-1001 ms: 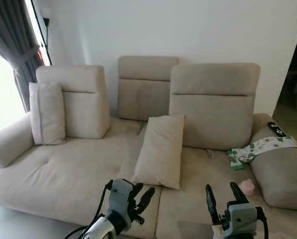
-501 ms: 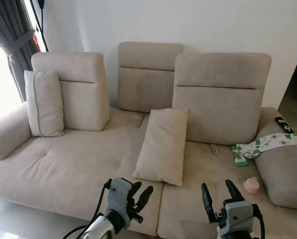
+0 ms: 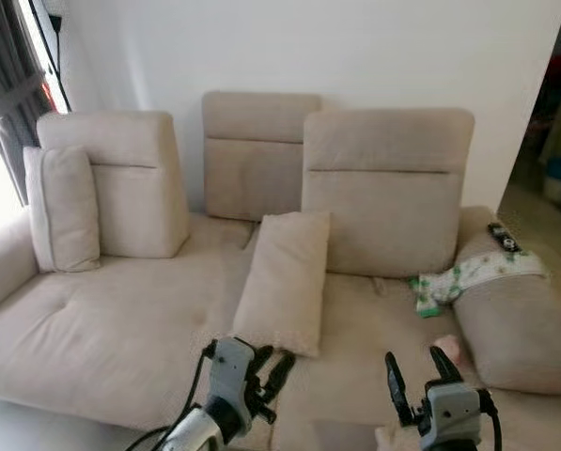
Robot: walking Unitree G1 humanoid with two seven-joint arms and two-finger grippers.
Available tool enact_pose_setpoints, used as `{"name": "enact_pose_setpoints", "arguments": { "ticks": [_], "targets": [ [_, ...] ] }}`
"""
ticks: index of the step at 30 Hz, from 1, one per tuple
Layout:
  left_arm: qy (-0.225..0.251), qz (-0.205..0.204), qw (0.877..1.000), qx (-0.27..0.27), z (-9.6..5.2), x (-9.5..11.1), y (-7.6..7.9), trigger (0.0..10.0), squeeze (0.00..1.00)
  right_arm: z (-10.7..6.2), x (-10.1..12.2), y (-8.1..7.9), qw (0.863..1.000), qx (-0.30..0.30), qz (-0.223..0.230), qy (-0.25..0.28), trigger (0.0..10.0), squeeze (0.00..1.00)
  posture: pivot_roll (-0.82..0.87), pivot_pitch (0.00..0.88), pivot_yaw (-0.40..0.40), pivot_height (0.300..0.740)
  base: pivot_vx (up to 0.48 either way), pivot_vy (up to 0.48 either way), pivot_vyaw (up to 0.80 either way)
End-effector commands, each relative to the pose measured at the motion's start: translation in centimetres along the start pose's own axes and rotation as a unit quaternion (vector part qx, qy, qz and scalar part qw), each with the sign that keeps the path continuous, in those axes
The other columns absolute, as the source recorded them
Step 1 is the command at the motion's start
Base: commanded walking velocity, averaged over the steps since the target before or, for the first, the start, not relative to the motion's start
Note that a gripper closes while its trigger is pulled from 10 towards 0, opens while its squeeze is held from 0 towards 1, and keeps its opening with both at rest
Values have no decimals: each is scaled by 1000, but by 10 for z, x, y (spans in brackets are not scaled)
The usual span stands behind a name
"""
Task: Move the pillow to the sofa from floor
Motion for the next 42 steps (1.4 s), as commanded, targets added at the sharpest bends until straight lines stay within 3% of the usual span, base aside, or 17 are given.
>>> {"name": "enact_pose_setpoints", "arguments": {
  "ticks": [1,16,28,32,34,39,42],
  "targets": [
    [-8,8,1000,9,-3,-3,-7,10000,0,0,-2,-3,1000,3,4,-2,10000,0,-11,0,47,740,0,-480,0],
    [-6,12,1000,9,-2,-2,-8,10000,0,1,-3,-6,1000,6,7,-2,10000,0,-6,0,50,740,0,-437,0],
    [-7,12,1000,9,-2,-2,-8,10000,0,2,-7,-12,1000,19,14,-10,10000,0,-3,0,52,740,0,0,0],
    [-38,44,998,-5,1,-11,-5,10000,0,-4,-45,-40,988,117,20,-102,10000,0,-5,0,54,740,0,0,0],
    [-48,57,997,-7,2,-14,-5,10000,0,-4,-52,-41,984,131,20,-118,10000,0,-4,0,54,740,0,0,0],
    [-43,54,998,14,7,-12,-14,10000,0,5,-47,-30,987,124,-1,-98,10000,0,-4,0,55,740,0,0,0],
    [0,7,998,63,7,0,-27,10000,0,10,-29,-26,992,117,-16,-50,10000,0,-4,0,55,740,0,0,0]
  ]
}}
Point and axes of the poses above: a point about 5 cm out from each wrist's last joint towards the gripper, its own z axis pointing out of the wrist towards the gripper, its own x axis along the axis of the wrist's last joint, y = z × x, the point moved 6 cm from there along z, pointing out of the wrist towards the gripper
